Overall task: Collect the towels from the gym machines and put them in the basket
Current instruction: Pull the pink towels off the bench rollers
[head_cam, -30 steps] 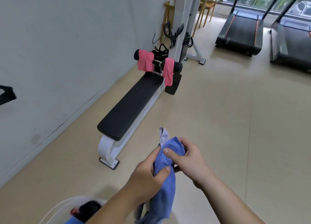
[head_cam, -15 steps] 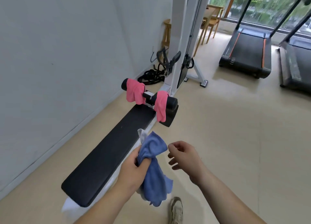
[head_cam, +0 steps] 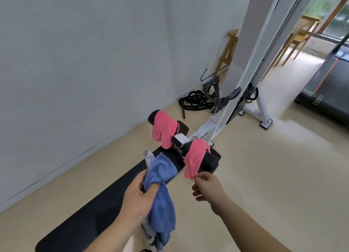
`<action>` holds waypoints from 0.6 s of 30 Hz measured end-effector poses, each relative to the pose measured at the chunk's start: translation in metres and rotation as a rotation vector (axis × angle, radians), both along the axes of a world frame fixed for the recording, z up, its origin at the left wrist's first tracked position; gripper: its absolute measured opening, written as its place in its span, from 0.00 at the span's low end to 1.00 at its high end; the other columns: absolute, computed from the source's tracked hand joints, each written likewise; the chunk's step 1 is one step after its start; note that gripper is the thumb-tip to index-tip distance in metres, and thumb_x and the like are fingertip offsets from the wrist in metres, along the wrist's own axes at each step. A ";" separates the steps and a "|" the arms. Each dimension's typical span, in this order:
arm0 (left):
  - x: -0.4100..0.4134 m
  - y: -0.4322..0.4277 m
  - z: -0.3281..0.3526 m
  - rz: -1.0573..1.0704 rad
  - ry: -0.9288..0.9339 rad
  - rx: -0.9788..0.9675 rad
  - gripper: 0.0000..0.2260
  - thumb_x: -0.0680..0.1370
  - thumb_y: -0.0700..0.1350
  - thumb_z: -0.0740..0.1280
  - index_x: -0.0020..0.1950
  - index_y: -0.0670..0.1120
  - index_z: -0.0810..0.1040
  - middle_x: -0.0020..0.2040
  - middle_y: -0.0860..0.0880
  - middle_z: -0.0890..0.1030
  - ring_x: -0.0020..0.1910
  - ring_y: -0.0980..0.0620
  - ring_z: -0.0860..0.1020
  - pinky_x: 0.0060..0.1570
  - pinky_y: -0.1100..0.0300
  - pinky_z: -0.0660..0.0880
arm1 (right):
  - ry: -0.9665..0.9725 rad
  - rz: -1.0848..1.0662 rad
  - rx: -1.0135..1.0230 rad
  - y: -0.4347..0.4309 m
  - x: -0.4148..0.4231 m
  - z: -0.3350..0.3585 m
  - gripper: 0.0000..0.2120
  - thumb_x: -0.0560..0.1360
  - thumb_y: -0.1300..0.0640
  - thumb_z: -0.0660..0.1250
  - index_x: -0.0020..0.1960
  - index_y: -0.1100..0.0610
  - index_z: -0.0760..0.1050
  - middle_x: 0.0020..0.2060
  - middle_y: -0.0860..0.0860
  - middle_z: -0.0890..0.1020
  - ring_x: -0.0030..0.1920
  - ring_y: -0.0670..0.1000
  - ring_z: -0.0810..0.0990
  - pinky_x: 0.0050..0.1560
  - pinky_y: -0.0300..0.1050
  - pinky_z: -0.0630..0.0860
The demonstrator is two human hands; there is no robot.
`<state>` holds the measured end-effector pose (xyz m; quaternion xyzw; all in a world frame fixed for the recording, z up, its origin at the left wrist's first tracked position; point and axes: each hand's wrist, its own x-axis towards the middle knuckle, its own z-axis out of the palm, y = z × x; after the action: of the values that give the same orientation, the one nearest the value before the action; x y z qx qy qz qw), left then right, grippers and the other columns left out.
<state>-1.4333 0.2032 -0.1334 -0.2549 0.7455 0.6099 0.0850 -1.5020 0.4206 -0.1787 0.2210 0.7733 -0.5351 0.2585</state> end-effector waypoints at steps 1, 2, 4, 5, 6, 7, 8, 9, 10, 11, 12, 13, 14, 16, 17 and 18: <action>-0.021 -0.002 -0.005 0.001 -0.006 0.003 0.11 0.79 0.43 0.72 0.52 0.61 0.82 0.47 0.57 0.88 0.49 0.54 0.86 0.55 0.52 0.83 | 0.004 0.009 0.014 0.002 -0.021 -0.007 0.10 0.78 0.59 0.62 0.56 0.61 0.78 0.40 0.57 0.82 0.37 0.54 0.80 0.38 0.48 0.77; -0.043 -0.004 -0.011 -0.009 -0.015 0.009 0.11 0.79 0.43 0.72 0.52 0.61 0.82 0.46 0.58 0.88 0.48 0.54 0.86 0.54 0.53 0.83 | 0.008 0.016 0.032 0.003 -0.041 -0.015 0.10 0.78 0.59 0.63 0.55 0.62 0.78 0.40 0.57 0.81 0.37 0.54 0.79 0.37 0.47 0.77; -0.086 -0.008 -0.025 -0.031 -0.043 0.009 0.10 0.79 0.43 0.72 0.53 0.59 0.82 0.45 0.59 0.87 0.49 0.54 0.86 0.53 0.53 0.83 | 0.004 -0.002 0.091 0.005 -0.079 -0.032 0.11 0.77 0.58 0.64 0.54 0.64 0.77 0.39 0.56 0.80 0.37 0.54 0.77 0.36 0.47 0.75; -0.106 -0.010 -0.030 -0.039 -0.055 0.000 0.09 0.79 0.43 0.72 0.53 0.58 0.82 0.45 0.60 0.87 0.49 0.53 0.86 0.53 0.53 0.83 | 0.008 -0.023 0.124 0.005 -0.097 -0.040 0.11 0.75 0.58 0.64 0.51 0.65 0.77 0.38 0.55 0.79 0.36 0.54 0.75 0.36 0.47 0.73; -0.124 -0.012 -0.036 -0.053 -0.064 -0.014 0.09 0.79 0.43 0.72 0.53 0.57 0.82 0.44 0.60 0.87 0.49 0.52 0.86 0.53 0.52 0.83 | 0.012 -0.041 0.158 0.006 -0.114 -0.052 0.10 0.75 0.58 0.64 0.48 0.66 0.76 0.36 0.54 0.77 0.35 0.53 0.74 0.35 0.46 0.72; -0.141 -0.012 -0.041 -0.070 -0.080 -0.026 0.08 0.79 0.43 0.72 0.52 0.57 0.82 0.44 0.58 0.87 0.49 0.52 0.86 0.54 0.51 0.83 | 0.011 -0.052 0.190 0.006 -0.132 -0.062 0.08 0.74 0.59 0.64 0.43 0.65 0.74 0.34 0.53 0.75 0.34 0.52 0.71 0.34 0.44 0.70; -0.157 -0.013 -0.047 -0.086 -0.091 -0.028 0.08 0.79 0.44 0.72 0.52 0.58 0.82 0.45 0.57 0.87 0.49 0.53 0.86 0.55 0.50 0.83 | 0.010 -0.058 0.218 0.005 -0.150 -0.070 0.07 0.74 0.60 0.64 0.39 0.61 0.72 0.33 0.51 0.74 0.32 0.50 0.70 0.32 0.41 0.68; -0.171 -0.013 -0.053 -0.099 -0.103 -0.030 0.09 0.79 0.44 0.72 0.52 0.59 0.82 0.46 0.56 0.88 0.49 0.54 0.86 0.56 0.49 0.83 | -0.001 -0.053 0.248 0.004 -0.168 -0.080 0.09 0.75 0.61 0.64 0.36 0.56 0.71 0.33 0.49 0.73 0.31 0.49 0.69 0.30 0.37 0.66; -0.183 -0.013 -0.058 -0.116 -0.112 -0.034 0.11 0.79 0.44 0.72 0.52 0.62 0.81 0.47 0.56 0.88 0.50 0.55 0.86 0.58 0.49 0.83 | -0.022 -0.050 0.275 0.004 -0.184 -0.088 0.09 0.76 0.59 0.65 0.38 0.53 0.72 0.35 0.48 0.75 0.32 0.48 0.71 0.30 0.35 0.66; -0.194 -0.012 -0.063 -0.132 -0.122 -0.037 0.13 0.78 0.44 0.72 0.53 0.64 0.81 0.49 0.58 0.88 0.51 0.56 0.86 0.59 0.49 0.83 | -0.055 -0.032 0.305 0.005 -0.199 -0.094 0.05 0.78 0.56 0.64 0.43 0.53 0.75 0.39 0.49 0.78 0.36 0.49 0.76 0.32 0.36 0.69; -0.204 -0.010 -0.066 -0.145 -0.136 -0.039 0.14 0.79 0.44 0.72 0.53 0.66 0.80 0.50 0.60 0.88 0.52 0.58 0.86 0.60 0.49 0.82 | -0.081 0.002 0.341 0.009 -0.214 -0.106 0.08 0.78 0.52 0.63 0.50 0.55 0.77 0.45 0.52 0.81 0.43 0.53 0.80 0.37 0.40 0.74; -0.214 -0.009 -0.069 -0.154 -0.157 -0.038 0.15 0.79 0.44 0.72 0.55 0.66 0.79 0.50 0.61 0.87 0.53 0.59 0.86 0.60 0.50 0.82 | -0.097 0.028 0.392 0.014 -0.230 -0.120 0.17 0.78 0.48 0.60 0.56 0.59 0.78 0.51 0.56 0.82 0.49 0.57 0.82 0.44 0.45 0.78; -0.226 -0.007 -0.072 -0.156 -0.172 -0.036 0.15 0.79 0.44 0.71 0.57 0.66 0.79 0.51 0.63 0.87 0.53 0.61 0.86 0.61 0.51 0.82 | -0.130 0.045 0.433 0.021 -0.247 -0.134 0.25 0.76 0.45 0.56 0.60 0.62 0.77 0.54 0.59 0.82 0.53 0.61 0.82 0.51 0.51 0.80; -0.248 -0.002 -0.079 -0.140 -0.189 -0.044 0.16 0.79 0.44 0.71 0.61 0.64 0.79 0.52 0.64 0.87 0.54 0.63 0.85 0.61 0.53 0.82 | -0.242 0.088 0.473 0.044 -0.279 -0.172 0.32 0.74 0.41 0.53 0.67 0.62 0.76 0.58 0.60 0.81 0.58 0.63 0.81 0.60 0.57 0.80; -0.258 0.001 -0.083 -0.131 -0.199 -0.051 0.17 0.79 0.44 0.72 0.63 0.62 0.79 0.52 0.64 0.87 0.54 0.63 0.85 0.61 0.54 0.82 | -0.327 0.104 0.496 0.051 -0.295 -0.180 0.34 0.74 0.39 0.54 0.70 0.60 0.74 0.62 0.59 0.81 0.62 0.62 0.80 0.64 0.57 0.78; -0.266 0.004 -0.086 -0.117 -0.214 -0.052 0.17 0.79 0.44 0.72 0.65 0.61 0.79 0.53 0.63 0.87 0.55 0.63 0.85 0.62 0.54 0.82 | -0.411 0.114 0.491 0.055 -0.309 -0.182 0.35 0.74 0.38 0.56 0.74 0.59 0.72 0.65 0.58 0.80 0.65 0.61 0.79 0.68 0.57 0.75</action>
<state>-1.6995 0.2069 -0.2196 -0.2765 0.7613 0.5538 0.1929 -1.8106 0.4756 -0.3611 0.3366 0.8220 -0.2612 0.3778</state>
